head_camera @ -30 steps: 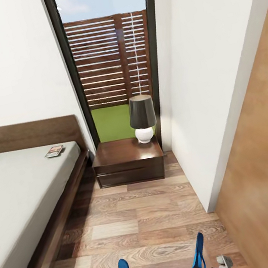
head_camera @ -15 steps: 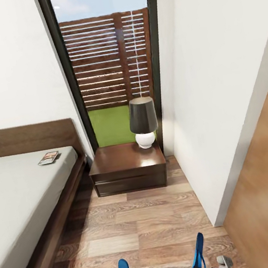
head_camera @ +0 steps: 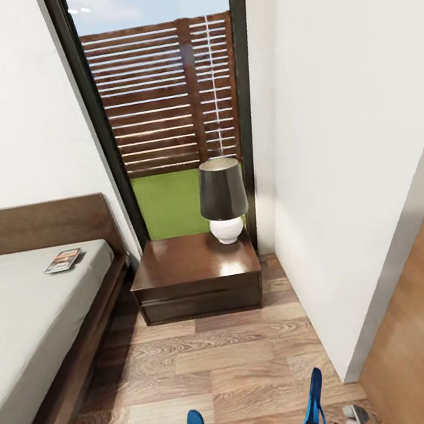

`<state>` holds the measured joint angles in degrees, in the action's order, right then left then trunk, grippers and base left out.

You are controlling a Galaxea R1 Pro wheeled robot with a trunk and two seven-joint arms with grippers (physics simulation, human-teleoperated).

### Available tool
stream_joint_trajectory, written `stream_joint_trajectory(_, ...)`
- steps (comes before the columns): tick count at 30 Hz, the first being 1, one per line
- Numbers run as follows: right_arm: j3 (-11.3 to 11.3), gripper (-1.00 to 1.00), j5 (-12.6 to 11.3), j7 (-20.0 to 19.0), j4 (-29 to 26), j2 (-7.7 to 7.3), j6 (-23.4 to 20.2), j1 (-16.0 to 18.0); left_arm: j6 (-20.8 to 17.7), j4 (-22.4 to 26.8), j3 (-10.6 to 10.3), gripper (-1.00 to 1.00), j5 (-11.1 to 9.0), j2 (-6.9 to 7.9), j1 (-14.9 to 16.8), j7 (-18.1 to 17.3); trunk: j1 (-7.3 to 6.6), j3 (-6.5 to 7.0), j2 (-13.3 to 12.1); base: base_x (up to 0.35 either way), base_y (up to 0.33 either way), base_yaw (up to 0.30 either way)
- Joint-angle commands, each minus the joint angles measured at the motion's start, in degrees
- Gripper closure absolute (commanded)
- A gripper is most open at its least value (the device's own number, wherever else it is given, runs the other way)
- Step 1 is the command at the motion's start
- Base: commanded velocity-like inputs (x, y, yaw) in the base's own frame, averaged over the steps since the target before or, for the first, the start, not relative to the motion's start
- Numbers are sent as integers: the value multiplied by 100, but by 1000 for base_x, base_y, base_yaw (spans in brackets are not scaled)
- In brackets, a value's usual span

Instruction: In the bedroom, move the book from the bed onto either nightstand, and place the two sandals side by side next to the bed.

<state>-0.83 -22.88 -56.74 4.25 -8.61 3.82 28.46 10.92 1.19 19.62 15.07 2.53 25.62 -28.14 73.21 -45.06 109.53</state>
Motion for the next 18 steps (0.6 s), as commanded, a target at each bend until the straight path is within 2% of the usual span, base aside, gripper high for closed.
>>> stream_joint_trajectory(1, -14, 100, 1, -21, 23, -1, 40, 10, 33, -5, 51, 100, 67, 1, 4, 4, 2, -5, 2, 228, -23, 0)
stream_joint_trajectory(18, -14, 100, 3, -18, 23, -1, 40, 10, 33, -5, 51, 100, 67, 1, 4, 5, 2, -5, 2, 259, -2, 0)
